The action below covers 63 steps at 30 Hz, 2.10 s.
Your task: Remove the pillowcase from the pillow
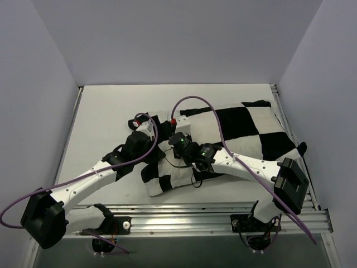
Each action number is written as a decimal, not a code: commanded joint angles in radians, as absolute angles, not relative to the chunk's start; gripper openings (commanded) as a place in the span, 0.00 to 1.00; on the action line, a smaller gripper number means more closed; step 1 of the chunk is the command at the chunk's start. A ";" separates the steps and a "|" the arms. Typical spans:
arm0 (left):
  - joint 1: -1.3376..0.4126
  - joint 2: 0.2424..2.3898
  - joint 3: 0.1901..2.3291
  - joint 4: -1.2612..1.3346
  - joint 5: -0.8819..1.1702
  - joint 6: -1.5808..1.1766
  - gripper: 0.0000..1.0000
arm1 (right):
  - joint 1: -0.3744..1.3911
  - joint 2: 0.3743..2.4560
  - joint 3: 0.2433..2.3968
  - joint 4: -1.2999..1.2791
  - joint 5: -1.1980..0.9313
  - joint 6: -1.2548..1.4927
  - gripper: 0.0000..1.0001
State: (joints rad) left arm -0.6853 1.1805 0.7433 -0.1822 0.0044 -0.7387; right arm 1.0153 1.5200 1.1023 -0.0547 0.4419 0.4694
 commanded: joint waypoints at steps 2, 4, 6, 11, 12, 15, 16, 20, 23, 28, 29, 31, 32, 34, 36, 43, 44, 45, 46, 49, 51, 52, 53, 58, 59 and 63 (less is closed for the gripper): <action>-0.686 1.140 0.755 -0.153 0.014 -0.719 0.02 | 0.999 1.497 1.077 -0.074 0.460 0.468 0.00; -0.681 1.115 0.750 -0.192 -0.024 -0.716 0.02 | 0.983 1.490 1.069 -0.090 0.491 0.488 0.00; -0.667 1.072 0.732 -0.253 -0.069 -0.718 0.02 | 0.941 1.464 1.060 -0.126 0.537 0.498 0.00; -0.571 0.942 0.672 -0.350 -0.087 -0.735 0.02 | 0.803 1.367 0.974 -0.146 0.519 0.508 0.00; -0.562 0.925 0.666 -0.362 -0.090 -0.732 0.02 | 0.755 1.333 0.962 -0.146 0.494 0.506 0.00; -0.534 0.862 0.653 -0.416 -0.095 -0.735 0.02 | 0.690 1.289 0.920 -0.147 0.454 0.502 0.00; -0.531 0.844 0.653 -0.431 -0.103 -0.739 0.02 | 0.658 1.287 0.913 -0.147 0.448 0.499 0.00; -0.529 0.711 0.640 -0.456 -0.139 -0.749 0.02 | 0.618 1.287 0.891 -0.146 0.427 0.494 0.00; -0.528 0.631 0.606 -0.500 -0.214 -0.794 0.02 | 0.606 1.292 0.873 -0.126 0.394 0.499 0.00; -0.522 0.630 0.488 -0.552 -0.218 -0.942 0.02 | 0.586 1.293 0.836 -0.084 0.339 0.503 0.00; -0.522 0.661 0.465 -0.511 -0.195 -0.960 0.02 | 0.586 1.292 0.833 -0.066 0.306 0.502 0.00; -0.522 0.730 0.413 -0.435 -0.129 -0.966 0.02 | 0.589 1.295 0.822 -0.038 0.250 0.482 0.00; -0.522 0.754 0.407 -0.410 -0.111 -0.966 0.02 | 0.591 1.295 0.821 -0.014 0.198 0.479 0.00; -0.522 0.793 0.416 -0.361 -0.063 -0.954 0.02 | 0.609 1.304 0.821 -0.009 0.170 0.468 0.00; -0.523 0.821 0.445 -0.322 -0.042 -0.925 0.19 | 0.646 1.318 0.831 0.018 0.179 0.463 0.00; -0.557 0.876 0.710 -0.385 -0.018 -0.854 0.75 | 0.753 1.384 0.882 0.006 0.265 0.460 0.00; -0.571 0.887 0.772 -0.388 -0.024 -0.854 0.75 | 0.758 1.393 0.884 0.006 0.270 0.463 0.00; -0.609 0.896 0.802 -0.388 -0.034 -0.856 0.76 | 0.762 1.397 0.887 0.008 0.271 0.468 0.00; -0.632 0.923 0.833 -0.387 -0.046 -0.857 0.76 | 0.768 1.399 0.888 0.009 0.276 0.469 0.00; -0.733 1.001 0.934 -0.365 -0.129 -0.857 0.74 | 0.770 1.404 0.890 0.012 0.281 0.474 0.00; -0.767 1.054 0.975 -0.338 -0.152 -0.861 0.72 | 0.772 1.408 0.891 0.014 0.282 0.476 0.00; -0.790 1.107 0.985 -0.304 -0.147 -0.871 0.69 | 0.772 1.410 0.891 0.015 0.282 0.477 0.00; -0.801 1.135 0.988 -0.278 -0.141 -0.877 0.69 | 0.772 1.414 0.893 0.015 0.285 0.477 0.00; -0.839 1.268 0.968 -0.182 -0.167 -0.905 0.67 | 0.775 1.422 0.887 0.018 0.290 0.482 0.00; -0.841 1.276 0.962 -0.187 -0.182 -0.905 0.67 | 0.775 1.422 0.885 0.018 0.291 0.482 0.00; -0.838 1.260 0.905 -0.235 -0.265 -0.911 0.70 | 0.773 1.422 0.873 0.018 0.304 0.482 0.00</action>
State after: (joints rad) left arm -0.8379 1.2930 0.9249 -0.2436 -0.1745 -0.8978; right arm 0.7612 1.3838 0.8909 0.0795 0.3107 0.4709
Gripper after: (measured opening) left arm 0.690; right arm 0.008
